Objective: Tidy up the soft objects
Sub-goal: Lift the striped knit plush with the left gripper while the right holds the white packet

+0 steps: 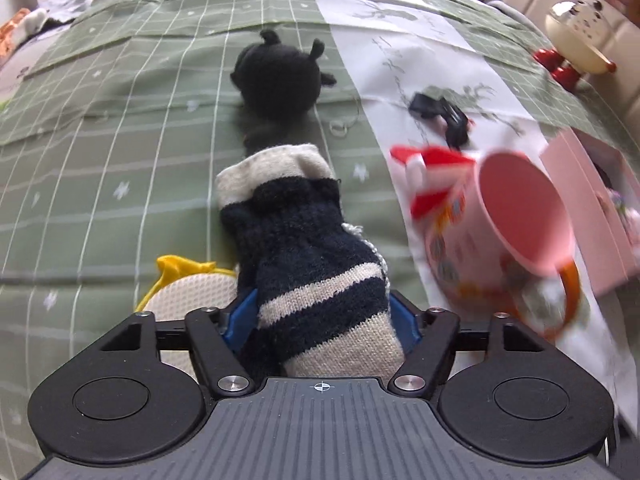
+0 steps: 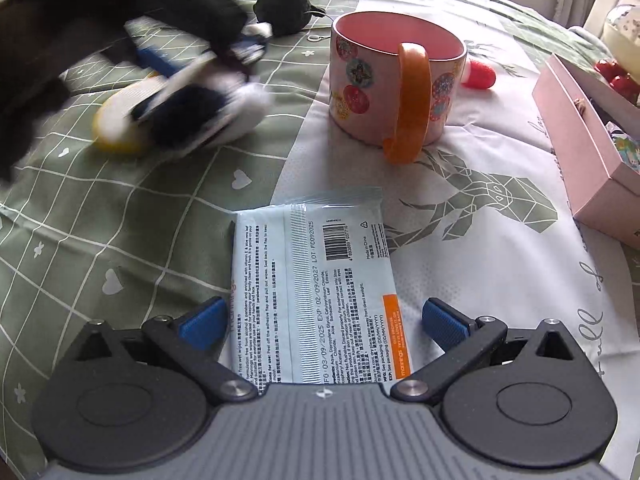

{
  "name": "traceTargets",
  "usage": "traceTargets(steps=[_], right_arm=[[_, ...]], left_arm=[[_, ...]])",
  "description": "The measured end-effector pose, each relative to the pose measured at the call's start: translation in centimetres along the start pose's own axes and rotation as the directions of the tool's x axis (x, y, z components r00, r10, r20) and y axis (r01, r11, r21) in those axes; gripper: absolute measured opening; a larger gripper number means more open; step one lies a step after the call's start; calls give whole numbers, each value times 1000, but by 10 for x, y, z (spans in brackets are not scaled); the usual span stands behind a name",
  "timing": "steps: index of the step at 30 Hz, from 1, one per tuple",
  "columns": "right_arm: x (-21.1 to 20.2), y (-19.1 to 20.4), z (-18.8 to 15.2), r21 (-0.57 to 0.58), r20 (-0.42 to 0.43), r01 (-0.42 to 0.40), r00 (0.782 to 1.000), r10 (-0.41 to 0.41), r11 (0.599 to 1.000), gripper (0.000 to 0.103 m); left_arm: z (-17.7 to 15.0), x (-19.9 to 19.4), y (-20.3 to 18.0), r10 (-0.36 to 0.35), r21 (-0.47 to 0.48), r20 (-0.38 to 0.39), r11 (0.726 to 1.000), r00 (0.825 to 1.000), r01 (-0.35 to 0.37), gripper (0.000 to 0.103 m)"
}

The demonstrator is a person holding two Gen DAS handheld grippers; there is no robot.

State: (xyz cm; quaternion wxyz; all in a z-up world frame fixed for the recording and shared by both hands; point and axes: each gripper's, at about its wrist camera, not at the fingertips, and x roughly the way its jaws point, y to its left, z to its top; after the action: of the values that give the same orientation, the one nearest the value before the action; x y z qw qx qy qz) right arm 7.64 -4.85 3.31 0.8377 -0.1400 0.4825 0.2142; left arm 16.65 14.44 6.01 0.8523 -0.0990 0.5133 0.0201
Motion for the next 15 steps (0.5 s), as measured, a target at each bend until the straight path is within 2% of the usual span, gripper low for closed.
traceTargets(steps=[4, 7, 11, 12, 15], right_arm=[[0, 2, 0, 8, 2, 12, 1000, -12, 1000, 103], [1, 4, 0, 12, 2, 21, 1000, -21, 1000, 103], [2, 3, 1, 52, -19, 23, 1000, -22, 998, 103], [2, 3, 2, 57, -29, 27, 999, -25, 998, 103], [3, 4, 2, 67, -41, 31, 999, -29, 997, 103]], left_arm=[[-37, -25, 16, -35, -27, -51, 999, 998, 34, 65], [-51, -32, 28, -50, -80, -31, 996, 998, 47, 67], [-49, -25, 33, -68, -152, 2, 986, 998, 68, 76], [-46, -22, 32, -69, -158, 10, 985, 998, 70, 82], [-37, -11, 26, -61, -159, 26, 985, 998, 65, 89]])
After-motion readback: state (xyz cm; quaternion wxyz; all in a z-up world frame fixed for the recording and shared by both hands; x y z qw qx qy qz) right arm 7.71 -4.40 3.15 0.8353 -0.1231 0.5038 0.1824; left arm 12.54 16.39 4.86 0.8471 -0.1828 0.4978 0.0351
